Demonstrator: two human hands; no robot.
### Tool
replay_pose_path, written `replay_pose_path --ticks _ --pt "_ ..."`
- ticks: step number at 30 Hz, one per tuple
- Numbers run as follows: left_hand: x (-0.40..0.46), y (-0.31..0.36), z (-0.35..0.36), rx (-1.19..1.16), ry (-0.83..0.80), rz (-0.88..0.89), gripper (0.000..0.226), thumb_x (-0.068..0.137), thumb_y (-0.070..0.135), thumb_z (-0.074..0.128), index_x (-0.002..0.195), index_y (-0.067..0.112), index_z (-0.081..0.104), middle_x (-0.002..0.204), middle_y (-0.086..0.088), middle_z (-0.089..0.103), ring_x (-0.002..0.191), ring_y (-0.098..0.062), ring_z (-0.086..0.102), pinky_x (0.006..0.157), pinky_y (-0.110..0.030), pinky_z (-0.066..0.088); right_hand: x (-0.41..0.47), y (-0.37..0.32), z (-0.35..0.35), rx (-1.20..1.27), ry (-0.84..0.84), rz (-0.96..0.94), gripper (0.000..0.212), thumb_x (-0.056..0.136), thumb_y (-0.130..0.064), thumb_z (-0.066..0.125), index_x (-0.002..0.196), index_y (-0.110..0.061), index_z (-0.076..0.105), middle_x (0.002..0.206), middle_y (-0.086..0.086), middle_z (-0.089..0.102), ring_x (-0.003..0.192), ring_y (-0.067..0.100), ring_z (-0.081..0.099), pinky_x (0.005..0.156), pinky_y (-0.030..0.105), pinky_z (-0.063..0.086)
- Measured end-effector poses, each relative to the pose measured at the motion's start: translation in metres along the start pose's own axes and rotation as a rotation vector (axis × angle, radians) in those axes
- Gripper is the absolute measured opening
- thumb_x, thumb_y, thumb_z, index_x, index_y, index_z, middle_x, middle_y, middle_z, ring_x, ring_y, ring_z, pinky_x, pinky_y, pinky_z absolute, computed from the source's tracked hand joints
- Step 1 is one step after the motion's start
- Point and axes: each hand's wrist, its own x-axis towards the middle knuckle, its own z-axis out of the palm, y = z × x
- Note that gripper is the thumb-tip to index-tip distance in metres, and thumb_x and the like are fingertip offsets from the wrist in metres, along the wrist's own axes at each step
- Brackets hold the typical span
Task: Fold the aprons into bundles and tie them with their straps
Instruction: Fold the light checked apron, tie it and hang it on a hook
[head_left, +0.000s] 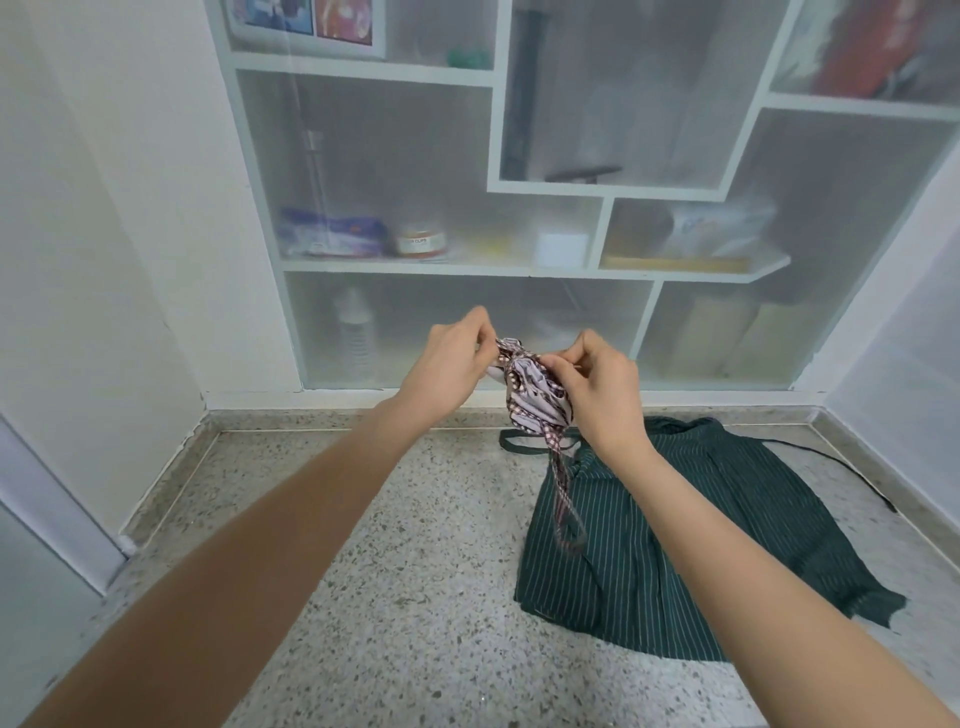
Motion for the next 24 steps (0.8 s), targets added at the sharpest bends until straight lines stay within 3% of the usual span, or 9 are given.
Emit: replay_pose_path --ticks 4,7,11,13,16,18,20,22,24 --pt "0.0 0.009 0.013 -0.185 -0.031 -0.106 0.011 0.097 0.018 0.049 0.099 0.009 0.054 0.121 -0.011 0.06 0.109 -0.026 0.061 0.096 -0.036 0.048 0.005 0.004 -0.006 0.106 0.042 0.168 0.033 0.089 -0.012 0.062 0.066 -0.017 0.039 0.072 0.019 0.062 0.067 0.03 0.058 0.063 0.041 0.049" --pt "-0.005 0.019 0.027 -0.193 -0.104 -0.253 0.063 0.092 0.046 0.049 0.14 0.01 0.03 0.148 -0.009 0.032 0.134 -0.023 0.037 0.108 -0.033 0.03 0.009 0.01 -0.01 0.353 0.05 0.422 0.028 0.093 -0.009 0.056 0.072 -0.015 0.039 0.087 0.021 0.061 0.068 0.025 0.062 0.051 0.036 0.052" --pt "-0.008 0.02 0.044 -0.251 -0.387 -0.463 0.103 0.068 0.067 0.064 0.144 0.013 0.02 0.147 -0.011 0.037 0.13 -0.027 0.042 0.107 -0.042 0.037 0.014 0.013 -0.018 0.539 0.092 0.584 0.025 0.097 -0.006 0.048 0.076 -0.014 0.037 0.082 0.006 0.062 0.06 0.015 0.06 0.043 0.026 0.051" --pt "-0.007 0.02 0.049 -0.2 -0.501 -0.409 0.076 0.072 0.043 0.076 0.13 0.009 0.042 0.128 -0.009 0.056 0.117 -0.023 0.054 0.101 -0.039 0.043 0.019 0.018 -0.023 0.643 0.133 0.664 0.025 0.097 -0.005 0.046 0.076 -0.014 0.036 0.077 0.005 0.061 0.051 0.011 0.059 0.042 0.024 0.051" --pt "-0.005 0.023 0.055 -0.239 -0.519 -0.369 0.025 0.087 0.017 0.064 0.107 0.004 0.058 0.09 -0.005 0.069 0.085 -0.016 0.068 0.081 -0.026 0.05 0.023 0.028 -0.036 0.751 0.153 0.753 0.024 0.096 -0.002 0.047 0.077 -0.011 0.038 0.076 0.009 0.061 0.041 0.008 0.058 0.042 0.026 0.054" --pt "0.0 0.027 0.054 -0.224 -0.42 -0.334 0.017 0.093 0.018 0.055 0.105 0.006 0.057 0.081 0.001 0.065 0.066 -0.008 0.063 0.067 -0.018 0.047 0.023 0.035 -0.045 0.648 0.057 0.776 0.021 0.093 -0.001 0.053 0.078 -0.011 0.041 0.088 0.013 0.063 0.06 0.015 0.065 0.048 0.028 0.056" --pt "0.009 0.034 0.054 -0.154 -0.369 -0.261 0.013 0.095 0.019 0.052 0.1 0.009 0.057 0.078 0.003 0.062 0.058 -0.007 0.053 0.057 -0.017 0.043 0.022 0.038 -0.053 0.332 -0.151 0.689 0.02 0.087 0.0 0.06 0.093 -0.012 0.046 0.11 0.01 0.059 0.093 0.021 0.062 0.075 0.032 0.056" --pt "0.018 0.045 0.057 -0.082 -0.418 -0.177 0.013 0.096 0.018 0.051 0.096 0.009 0.06 0.075 0.004 0.06 0.053 -0.008 0.047 0.048 -0.014 0.038 0.021 0.038 -0.061 0.038 -0.309 0.446 0.055 0.08 0.0 0.066 0.127 -0.017 0.041 0.123 0.001 0.042 0.114 0.016 0.043 0.097 0.032 0.039" --pt "0.027 0.055 0.061 -0.016 -0.482 -0.093 0.014 0.097 0.017 0.049 0.089 0.012 0.059 0.074 0.003 0.06 0.052 -0.007 0.046 0.046 -0.013 0.036 0.023 0.034 -0.065 -0.022 -0.456 0.203 0.086 0.076 -0.001 0.069 0.145 -0.024 0.023 0.126 -0.005 0.031 0.118 0.008 0.031 0.099 0.026 0.029"
